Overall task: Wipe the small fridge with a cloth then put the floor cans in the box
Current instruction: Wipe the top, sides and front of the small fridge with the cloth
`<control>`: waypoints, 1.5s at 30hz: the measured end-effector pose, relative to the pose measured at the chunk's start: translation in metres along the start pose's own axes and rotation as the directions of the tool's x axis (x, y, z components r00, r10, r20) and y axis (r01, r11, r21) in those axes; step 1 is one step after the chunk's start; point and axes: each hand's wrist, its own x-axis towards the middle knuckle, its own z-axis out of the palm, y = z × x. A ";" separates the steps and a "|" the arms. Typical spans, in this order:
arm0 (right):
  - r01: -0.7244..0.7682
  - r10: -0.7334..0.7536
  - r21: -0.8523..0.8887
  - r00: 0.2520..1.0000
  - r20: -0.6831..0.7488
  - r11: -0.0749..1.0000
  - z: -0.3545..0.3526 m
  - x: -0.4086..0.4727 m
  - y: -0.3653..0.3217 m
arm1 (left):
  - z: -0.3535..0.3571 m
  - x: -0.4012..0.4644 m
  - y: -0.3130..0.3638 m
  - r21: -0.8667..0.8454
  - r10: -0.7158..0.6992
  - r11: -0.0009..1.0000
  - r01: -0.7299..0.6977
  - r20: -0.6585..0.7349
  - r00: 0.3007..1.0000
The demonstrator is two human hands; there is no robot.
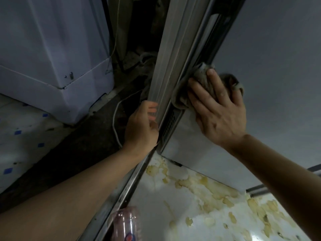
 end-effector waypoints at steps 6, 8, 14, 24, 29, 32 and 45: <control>0.081 -0.082 0.011 0.986 0.145 0.997 0.028 -0.026 -0.042 | -0.001 -0.003 -0.016 -0.001 -0.054 0.999 0.054 -0.005 0.999; 0.151 -0.149 0.008 0.966 0.211 0.989 0.037 -0.039 -0.053 | -0.001 -0.005 -0.022 0.016 -0.064 0.998 0.064 0.012 0.998; 0.283 -0.297 0.106 0.811 0.503 0.953 0.064 -0.083 -0.099 | 0.000 -0.012 -0.032 0.080 -0.066 0.995 0.062 0.046 0.997; 0.382 -0.422 0.196 0.706 0.569 0.903 0.071 -0.097 -0.111 | 0.001 -0.024 -0.033 0.163 -0.067 0.986 0.046 0.129 0.989; 0.281 -0.292 0.081 0.913 0.286 0.956 0.039 -0.077 -0.052 | 0.011 -0.018 -0.025 0.145 -0.090 0.987 0.075 0.097 0.991; 0.157 -0.163 0.065 0.981 0.103 0.986 0.025 -0.069 -0.017 | 0.022 -0.017 -0.022 0.145 -0.083 0.987 0.068 0.097 0.992; 0.419 -0.399 0.087 0.751 0.527 0.904 0.064 -0.180 -0.071 | 0.066 -0.017 -0.023 0.142 -0.083 0.988 0.053 0.213 0.974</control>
